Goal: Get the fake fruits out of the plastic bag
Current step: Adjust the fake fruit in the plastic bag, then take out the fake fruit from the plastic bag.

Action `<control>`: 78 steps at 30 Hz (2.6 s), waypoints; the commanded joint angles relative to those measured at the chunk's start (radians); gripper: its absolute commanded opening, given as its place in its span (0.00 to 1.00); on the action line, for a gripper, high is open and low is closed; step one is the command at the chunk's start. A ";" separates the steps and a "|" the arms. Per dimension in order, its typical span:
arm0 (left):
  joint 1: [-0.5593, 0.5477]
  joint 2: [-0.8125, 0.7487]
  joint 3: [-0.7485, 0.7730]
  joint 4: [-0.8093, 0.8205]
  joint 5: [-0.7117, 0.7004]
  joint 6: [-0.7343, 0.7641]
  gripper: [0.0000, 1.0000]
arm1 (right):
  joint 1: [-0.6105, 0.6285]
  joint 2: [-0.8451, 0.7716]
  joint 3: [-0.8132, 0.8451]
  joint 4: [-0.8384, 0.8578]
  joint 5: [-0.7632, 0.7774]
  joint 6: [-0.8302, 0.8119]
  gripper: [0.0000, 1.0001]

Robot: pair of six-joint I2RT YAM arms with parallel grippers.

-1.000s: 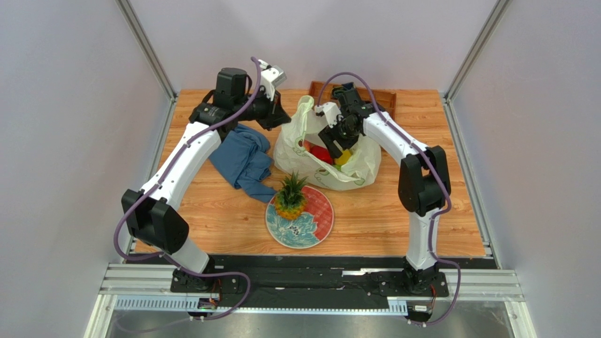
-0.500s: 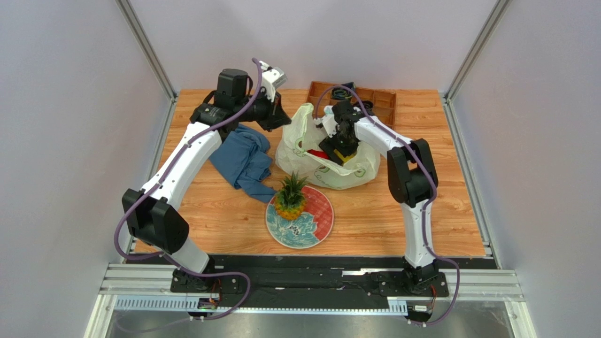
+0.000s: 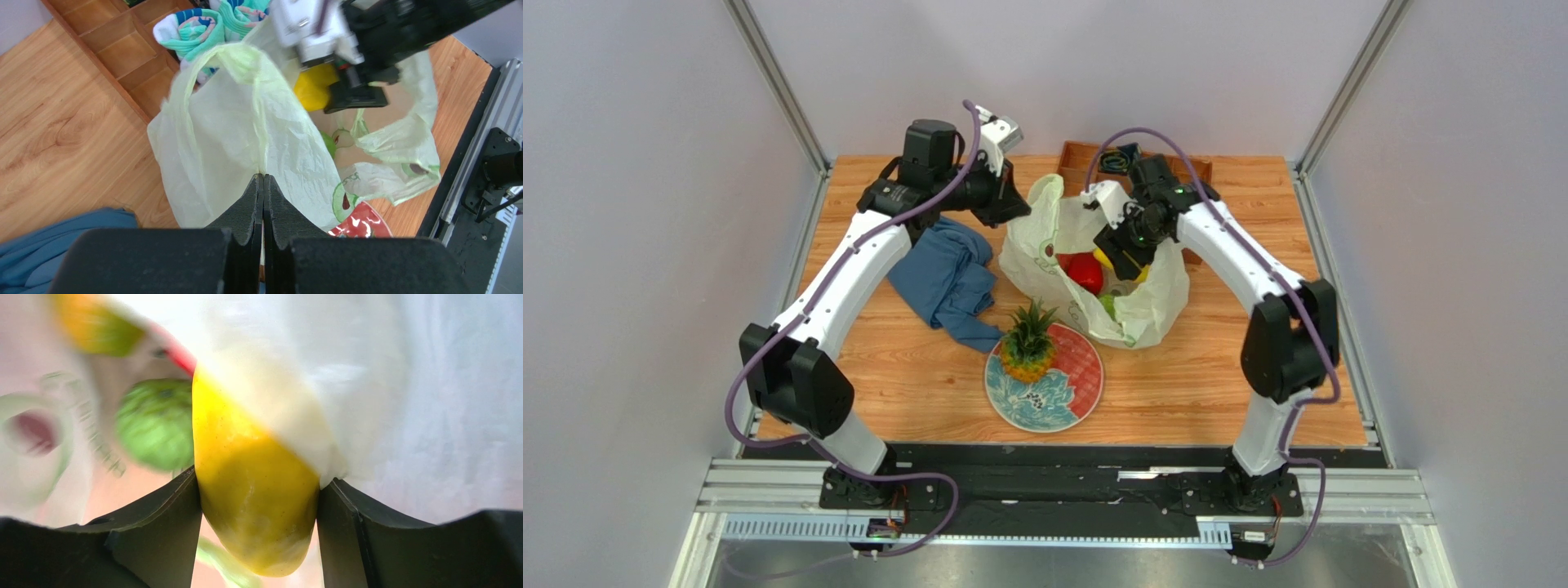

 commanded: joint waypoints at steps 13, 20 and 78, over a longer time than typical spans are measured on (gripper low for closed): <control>-0.003 0.033 0.062 0.074 0.027 -0.038 0.00 | -0.019 -0.138 -0.207 0.031 -0.201 -0.148 0.54; -0.006 0.016 0.048 0.071 0.027 -0.037 0.00 | -0.021 -0.144 -0.304 0.168 -0.116 -0.123 1.00; -0.006 0.048 0.060 0.091 0.031 -0.104 0.00 | 0.152 -0.437 -0.007 -0.205 -0.304 -0.363 0.40</control>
